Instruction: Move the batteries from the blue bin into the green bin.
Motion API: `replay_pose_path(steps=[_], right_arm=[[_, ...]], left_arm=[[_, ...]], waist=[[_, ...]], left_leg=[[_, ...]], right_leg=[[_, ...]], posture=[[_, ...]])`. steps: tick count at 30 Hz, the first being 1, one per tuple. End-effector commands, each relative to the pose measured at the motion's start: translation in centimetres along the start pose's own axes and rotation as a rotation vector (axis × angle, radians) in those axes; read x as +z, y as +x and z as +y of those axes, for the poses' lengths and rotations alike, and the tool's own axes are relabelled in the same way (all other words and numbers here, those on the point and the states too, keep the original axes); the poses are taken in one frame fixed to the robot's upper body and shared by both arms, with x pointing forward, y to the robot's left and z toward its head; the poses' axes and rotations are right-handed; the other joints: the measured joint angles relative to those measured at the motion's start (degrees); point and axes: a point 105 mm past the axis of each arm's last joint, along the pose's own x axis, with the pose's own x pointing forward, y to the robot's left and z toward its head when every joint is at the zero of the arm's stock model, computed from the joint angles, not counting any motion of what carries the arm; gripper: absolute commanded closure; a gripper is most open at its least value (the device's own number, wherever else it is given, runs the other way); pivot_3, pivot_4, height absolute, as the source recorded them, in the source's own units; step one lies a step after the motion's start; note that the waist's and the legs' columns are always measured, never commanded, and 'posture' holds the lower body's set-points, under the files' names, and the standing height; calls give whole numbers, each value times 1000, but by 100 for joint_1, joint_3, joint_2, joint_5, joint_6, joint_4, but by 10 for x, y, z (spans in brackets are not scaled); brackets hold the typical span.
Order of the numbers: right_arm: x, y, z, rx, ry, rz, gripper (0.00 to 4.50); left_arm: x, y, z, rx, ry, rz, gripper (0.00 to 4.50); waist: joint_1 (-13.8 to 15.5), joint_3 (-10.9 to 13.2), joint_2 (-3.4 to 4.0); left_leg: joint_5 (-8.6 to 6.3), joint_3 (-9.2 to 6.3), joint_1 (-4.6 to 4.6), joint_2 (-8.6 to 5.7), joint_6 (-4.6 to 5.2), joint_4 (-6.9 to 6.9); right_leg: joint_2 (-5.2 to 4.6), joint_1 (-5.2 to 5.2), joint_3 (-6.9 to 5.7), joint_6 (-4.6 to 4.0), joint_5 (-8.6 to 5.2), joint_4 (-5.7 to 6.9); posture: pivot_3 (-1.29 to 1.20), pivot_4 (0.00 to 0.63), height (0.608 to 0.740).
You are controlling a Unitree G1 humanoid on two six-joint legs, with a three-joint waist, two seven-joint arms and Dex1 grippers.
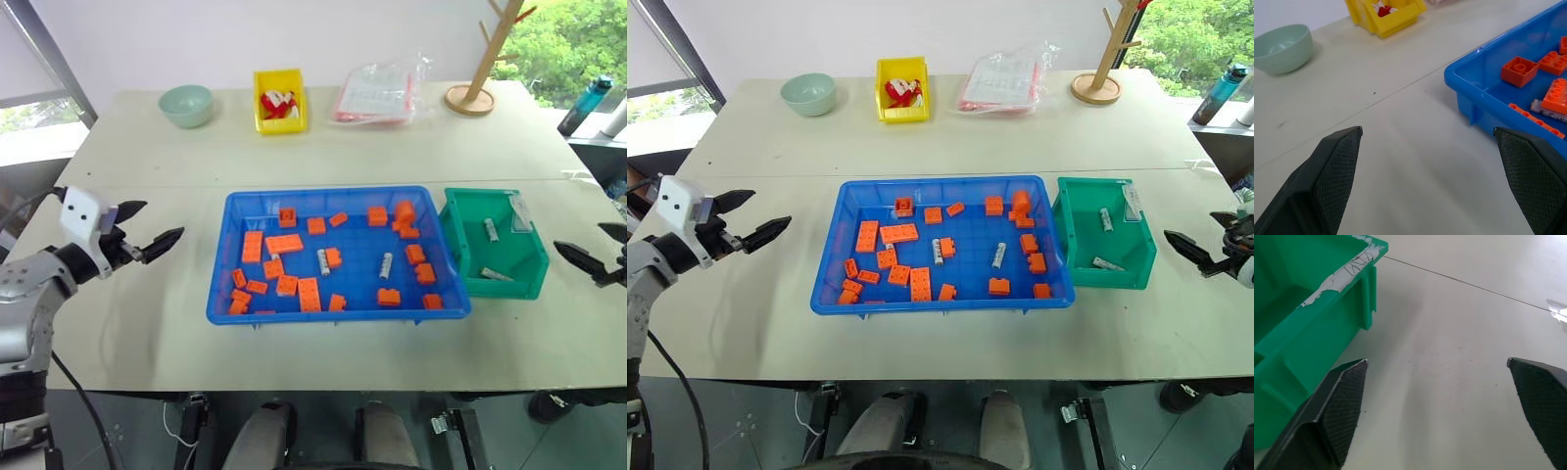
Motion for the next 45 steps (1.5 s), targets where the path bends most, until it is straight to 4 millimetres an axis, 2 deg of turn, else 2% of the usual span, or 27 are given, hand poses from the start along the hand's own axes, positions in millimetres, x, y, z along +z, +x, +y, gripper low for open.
replay_pose_path(steps=[1,3,6,10,11,14,15,19,22,23,26,29,37,45], right_arm=[[35,0,-8,-13,-38,-87,32],[52,1,-4,21,-47,-124,32],[94,6,22,193,-109,-195,32],[146,9,82,486,-218,-274,32],[151,10,91,524,-232,-281,32],[177,22,143,728,-320,-345,32],[182,24,153,766,-338,-358,32],[185,26,159,787,-347,-358,32],[190,64,258,1098,-459,-367,32],[189,72,279,1154,-507,-358,32],[185,101,312,1179,-585,-314,32],[181,124,338,1179,-646,-275,32],[173,141,360,1216,-696,-240,32],[157,144,379,1264,-697,-213,32]], left_arm=[[27,0,-7,-47,27,-75,0],[33,1,-14,-89,15,-85,0],[49,0,-30,-219,20,-98,0],[66,-5,-53,-410,64,-80,0],[69,-5,-55,-433,68,-75,0],[75,-9,-65,-545,101,-44,0],[76,-10,-67,-564,107,-36,0],[76,-10,-67,-579,110,-30,0],[68,-19,-73,-657,148,33,0],[67,-21,-74,-669,152,44,0],[63,-23,-77,-677,159,53,0],[61,-25,-85,-684,158,52,0],[60,-36,-89,-647,127,56,0],[60,-36,-88,-617,122,49,0]], waist=[[-5,0,0],[-8,0,0],[-16,1,3],[-65,2,4],[-84,2,4],[-110,4,1],[-125,4,2],[-79,6,-2],[-264,6,-11],[-333,6,-10],[-393,6,-10],[-321,8,-11],[-336,8,-13],[-399,9,-12]], left_leg=[[0,1,0,0,0,0],[0,1,-1,0,0,0],[0,1,-1,2,0,0],[0,0,-3,5,0,0],[0,-1,-3,6,0,-2],[0,-8,-3,5,0,-2],[0,-8,-3,5,0,-2],[0,-22,-9,0,0,-4],[0,-17,-13,-4,0,-2],[0,-6,-8,6,0,-4],[1,-21,1,18,-2,-11],[2,-33,-12,-2,-4,-5],[2,-60,-17,-14,-5,-8],[3,-59,-16,-8,-8,-8]], right_leg=[[0,0,0,0,0,0],[-1,-1,0,0,0,0],[1,-4,0,0,0,1],[2,-6,0,0,0,1],[3,-6,0,0,0,0],[3,-1,-2,0,0,-3],[3,-1,-2,0,0,-5],[3,-4,-4,0,0,-2],[-1,-8,-3,0,0,-1],[3,-13,-3,0,0,-3],[12,-29,-5,-1,0,22],[4,-44,-4,-2,0,33],[5,-39,-3,-7,4,24],[10,-42,-3,-7,4,24]], posture=[[0,150,719],[0,150,719],[0,150,719],[0,150,719],[0,150,719],[0,150,719],[0,150,719],[0,150,719],[0,150,719],[0,150,719],[0,150,719],[0,150,719],[0,150,719],[0,150,719]])
